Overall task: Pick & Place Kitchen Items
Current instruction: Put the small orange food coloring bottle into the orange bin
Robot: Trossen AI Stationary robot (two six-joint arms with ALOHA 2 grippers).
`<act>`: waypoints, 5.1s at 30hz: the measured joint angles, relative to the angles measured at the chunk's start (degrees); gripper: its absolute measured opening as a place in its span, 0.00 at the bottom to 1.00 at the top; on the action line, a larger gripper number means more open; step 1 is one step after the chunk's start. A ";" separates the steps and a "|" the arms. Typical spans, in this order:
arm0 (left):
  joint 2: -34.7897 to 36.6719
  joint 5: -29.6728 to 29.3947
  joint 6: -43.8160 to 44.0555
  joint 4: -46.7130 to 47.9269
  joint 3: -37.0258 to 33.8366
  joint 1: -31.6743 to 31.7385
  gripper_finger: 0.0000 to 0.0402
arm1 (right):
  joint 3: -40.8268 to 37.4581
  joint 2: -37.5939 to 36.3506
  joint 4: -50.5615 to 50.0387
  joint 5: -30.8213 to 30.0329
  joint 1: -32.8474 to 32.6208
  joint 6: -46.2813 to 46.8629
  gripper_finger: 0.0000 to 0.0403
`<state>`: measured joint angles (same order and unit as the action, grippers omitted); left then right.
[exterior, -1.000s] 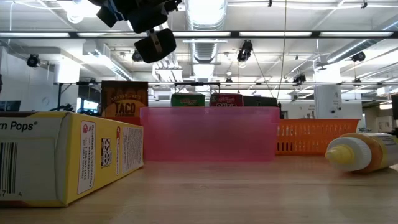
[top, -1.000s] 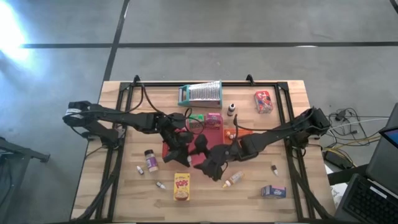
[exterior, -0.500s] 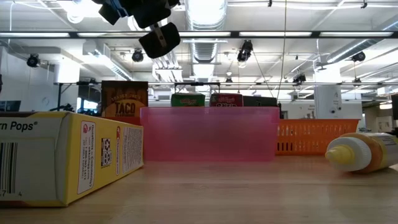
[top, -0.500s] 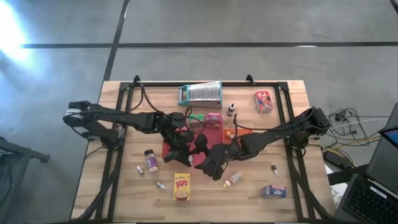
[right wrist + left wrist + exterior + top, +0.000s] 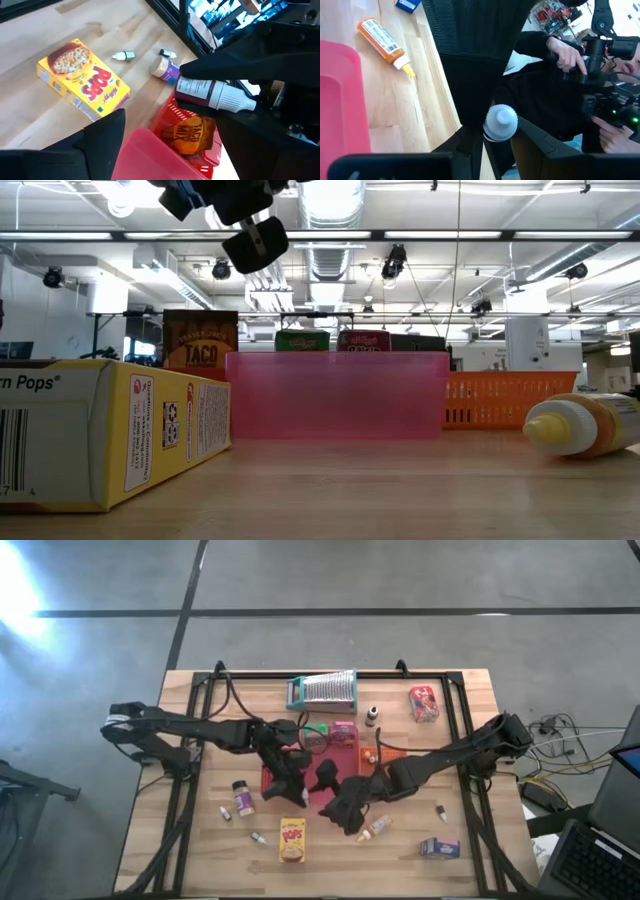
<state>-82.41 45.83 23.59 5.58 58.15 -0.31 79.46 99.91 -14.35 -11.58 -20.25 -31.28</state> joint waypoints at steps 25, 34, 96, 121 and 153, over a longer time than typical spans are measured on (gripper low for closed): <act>-0.05 -1.73 0.48 0.18 -0.13 0.21 0.22 | 0.11 -0.21 7.74 -5.24 -0.11 -8.49 0.58; -0.07 -1.10 0.66 0.26 -0.13 0.19 0.22 | 0.09 -0.30 5.98 -1.79 0.29 -8.52 0.63; -0.04 5.92 1.26 3.89 -0.11 0.08 0.22 | 2.40 0.90 5.68 7.11 2.88 -10.11 0.45; -0.04 6.73 0.28 1.66 0.74 -0.54 0.22 | 2.44 1.16 6.36 10.38 4.15 -7.65 0.60; -0.04 6.75 -0.66 1.94 0.74 -0.49 0.22 | 2.45 0.41 4.23 13.36 3.96 -4.70 0.43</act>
<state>-82.46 52.58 22.94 7.52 58.89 -0.80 81.91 100.32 -10.12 1.78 -16.29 -35.98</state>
